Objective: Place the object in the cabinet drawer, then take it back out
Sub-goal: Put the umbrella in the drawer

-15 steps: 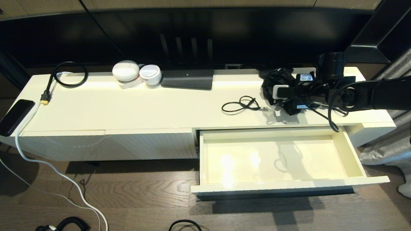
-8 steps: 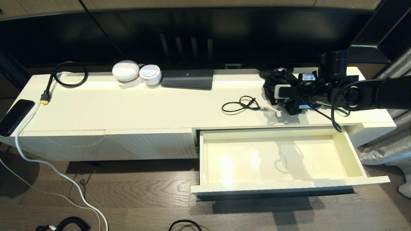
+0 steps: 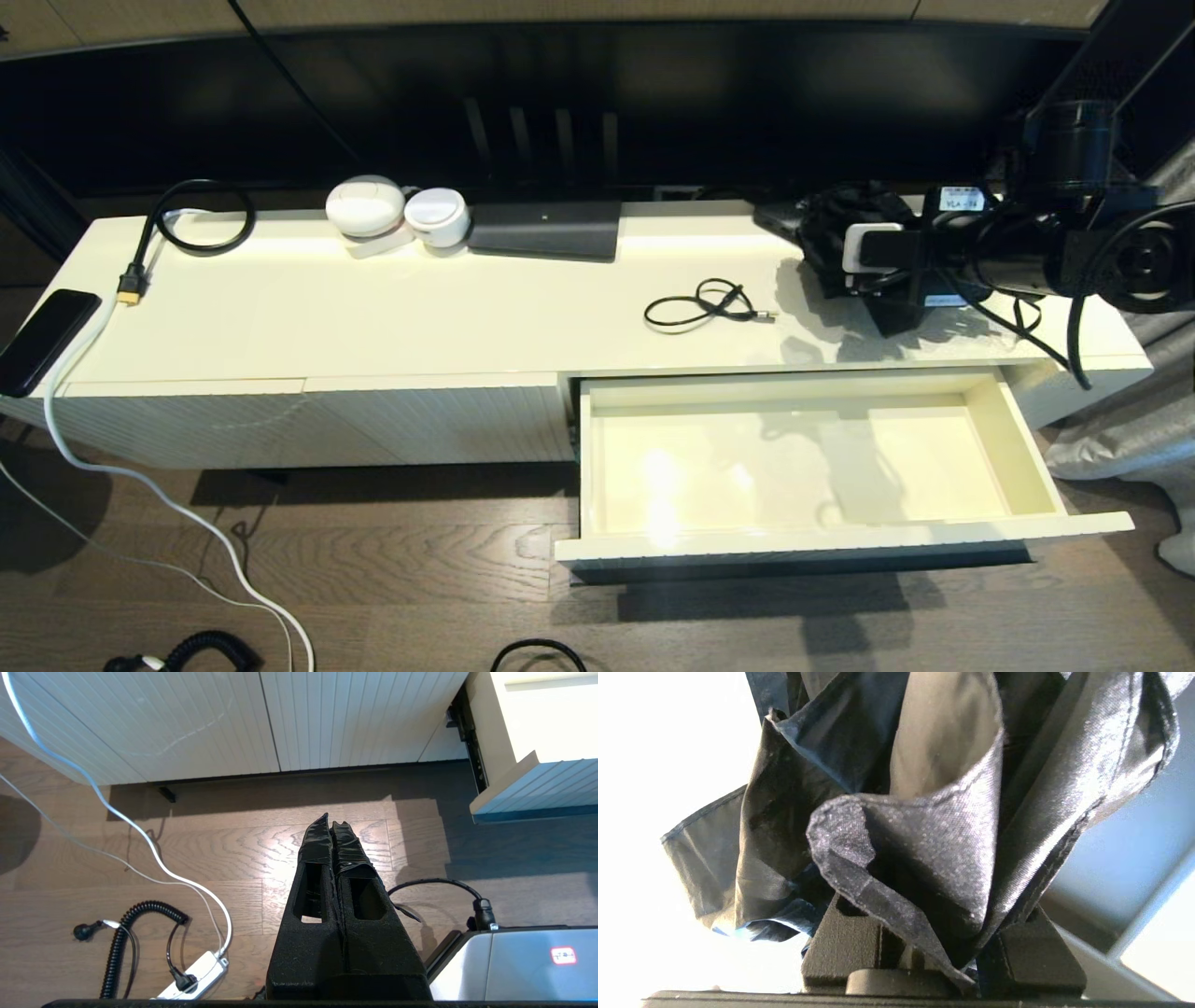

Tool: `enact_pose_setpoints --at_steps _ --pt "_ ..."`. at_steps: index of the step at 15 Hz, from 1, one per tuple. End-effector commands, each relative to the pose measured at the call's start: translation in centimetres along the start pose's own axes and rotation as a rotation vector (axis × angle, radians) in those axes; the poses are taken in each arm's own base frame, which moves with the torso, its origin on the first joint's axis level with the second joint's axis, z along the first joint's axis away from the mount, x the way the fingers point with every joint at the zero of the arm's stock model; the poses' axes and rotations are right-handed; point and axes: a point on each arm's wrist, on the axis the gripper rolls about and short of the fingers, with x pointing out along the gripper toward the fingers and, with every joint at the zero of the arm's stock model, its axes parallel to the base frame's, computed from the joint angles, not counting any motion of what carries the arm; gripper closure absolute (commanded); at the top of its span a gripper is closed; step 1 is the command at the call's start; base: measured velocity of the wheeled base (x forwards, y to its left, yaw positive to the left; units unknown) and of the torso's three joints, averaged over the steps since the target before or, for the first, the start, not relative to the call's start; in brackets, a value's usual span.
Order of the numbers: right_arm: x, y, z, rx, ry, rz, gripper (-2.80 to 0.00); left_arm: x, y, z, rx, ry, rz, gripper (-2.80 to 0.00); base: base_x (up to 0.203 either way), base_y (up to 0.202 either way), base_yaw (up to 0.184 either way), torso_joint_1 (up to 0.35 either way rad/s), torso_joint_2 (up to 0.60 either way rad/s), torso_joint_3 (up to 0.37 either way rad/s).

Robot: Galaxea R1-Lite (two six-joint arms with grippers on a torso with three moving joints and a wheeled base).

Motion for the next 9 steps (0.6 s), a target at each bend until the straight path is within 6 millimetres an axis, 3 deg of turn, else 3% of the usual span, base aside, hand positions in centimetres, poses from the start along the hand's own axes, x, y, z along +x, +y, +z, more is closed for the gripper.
enact_pose_setpoints --at_steps 1,4,6,9 --pt "-3.8 -2.0 0.1 -0.002 -0.018 -0.048 0.00 0.0 0.0 0.0 0.000 0.000 0.000 0.00 0.000 0.000 0.000 0.000 0.00 0.000" --pt "-8.9 -2.4 1.3 0.057 -0.070 0.006 0.00 0.0 0.0 0.0 0.000 0.000 0.000 0.00 0.000 0.000 0.000 0.000 0.00 0.000" --pt "-11.7 -0.3 2.7 0.103 -0.125 0.103 0.00 0.0 0.0 0.0 0.000 0.000 -0.001 0.00 0.000 0.000 0.000 0.000 0.00 0.000" --pt "-12.9 0.7 3.4 0.132 -0.153 0.144 0.00 0.0 0.0 0.0 0.000 0.000 0.000 0.00 0.000 0.000 0.000 0.000 0.00 0.000"
